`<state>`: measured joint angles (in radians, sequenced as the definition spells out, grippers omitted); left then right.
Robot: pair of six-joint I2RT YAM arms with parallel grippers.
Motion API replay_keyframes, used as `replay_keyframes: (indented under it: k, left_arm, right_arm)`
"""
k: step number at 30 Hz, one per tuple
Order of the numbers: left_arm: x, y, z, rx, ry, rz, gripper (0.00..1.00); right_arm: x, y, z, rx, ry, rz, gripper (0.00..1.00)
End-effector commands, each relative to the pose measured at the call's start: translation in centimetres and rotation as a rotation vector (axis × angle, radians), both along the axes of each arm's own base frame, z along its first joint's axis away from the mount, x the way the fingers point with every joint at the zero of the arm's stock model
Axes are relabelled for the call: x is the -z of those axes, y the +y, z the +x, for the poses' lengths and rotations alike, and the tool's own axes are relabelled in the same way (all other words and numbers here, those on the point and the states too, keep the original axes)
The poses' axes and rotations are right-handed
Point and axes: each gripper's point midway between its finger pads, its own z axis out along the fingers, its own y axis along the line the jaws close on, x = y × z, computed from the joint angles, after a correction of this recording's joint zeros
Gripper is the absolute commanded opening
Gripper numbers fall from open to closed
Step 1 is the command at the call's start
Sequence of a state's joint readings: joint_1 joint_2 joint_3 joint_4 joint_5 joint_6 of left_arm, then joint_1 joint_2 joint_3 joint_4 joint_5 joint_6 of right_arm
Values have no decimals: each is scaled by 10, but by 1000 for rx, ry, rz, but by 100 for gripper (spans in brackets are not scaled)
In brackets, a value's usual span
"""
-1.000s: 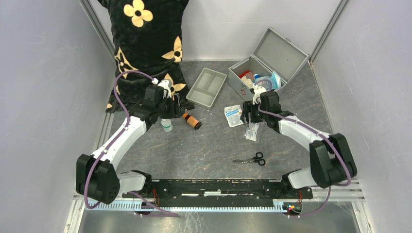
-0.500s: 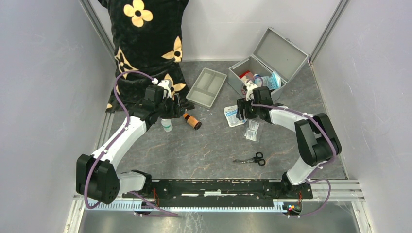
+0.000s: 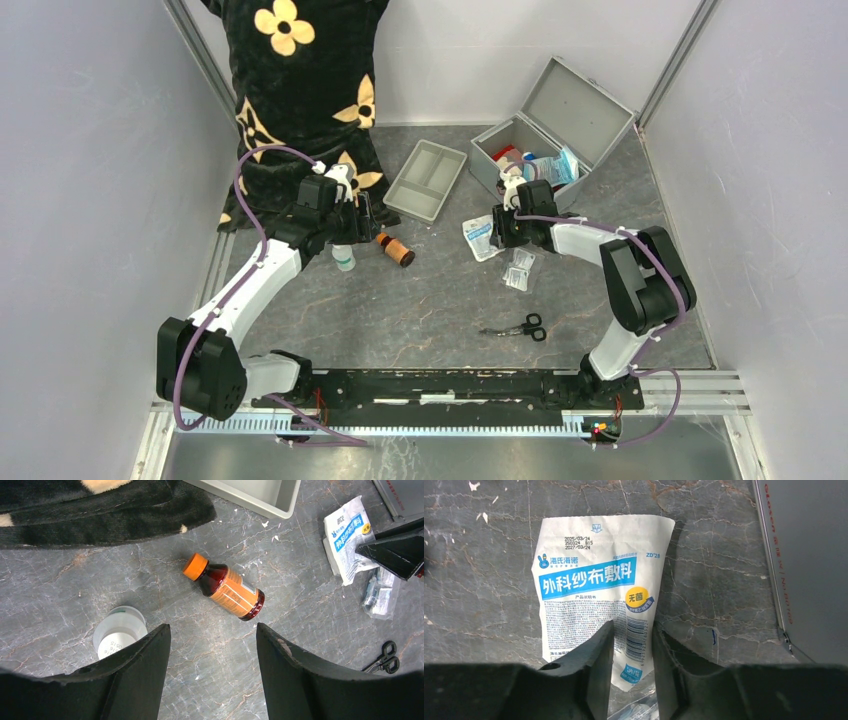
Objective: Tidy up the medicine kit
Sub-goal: Pick up the medical item at the center of the board, then place the medical item at the medicine box.
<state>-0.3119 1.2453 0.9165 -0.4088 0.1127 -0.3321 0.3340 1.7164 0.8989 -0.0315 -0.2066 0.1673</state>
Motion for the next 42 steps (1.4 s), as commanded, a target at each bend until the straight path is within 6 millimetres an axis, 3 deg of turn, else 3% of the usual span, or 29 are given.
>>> replay_keyframes:
  k: [1, 5, 10, 17, 21, 27, 31, 34, 39, 40, 42]
  left_arm:
    - [-10, -4, 7, 4, -42, -12, 70]
    - [-10, -3, 7, 2, -43, -11, 70]
    - [-10, -4, 7, 4, -43, -12, 70]
    - [-10, -3, 7, 3, -41, -11, 70]
    - [-11, -4, 6, 6, -43, -13, 70]
    - [-13, -4, 6, 8, -47, -17, 70]
    - [-15, -3, 6, 3, -60, -15, 70]
    - [-16, -4, 5, 7, -61, -19, 70]
    - [-16, -6, 4, 16, -59, -29, 70]
    - [-16, -6, 4, 16, -59, -31, 70]
    - [-17, -6, 4, 17, -60, -31, 70]
  right_arm:
    - [-10, 7, 7, -12, -37, 20, 33]
    - [-30, 14, 12, -32, -103, 59, 17]
    - [-71, 26, 15, -90, -208, 125, 2]
    - [-148, 32, 25, -117, -395, 181, 0]
    - [-190, 19, 40, -67, -495, 122, 0]
    - [-231, -31, 73, 119, -574, -88, 0]
    - [-245, -65, 95, 217, -593, -204, 0]
    - [-241, -84, 110, 248, -555, -285, 0]
    - [-232, -97, 128, 245, -519, -364, 1]
    - [-229, -97, 131, 233, -507, -370, 4]
    - [-228, -99, 134, 233, -490, -392, 24]
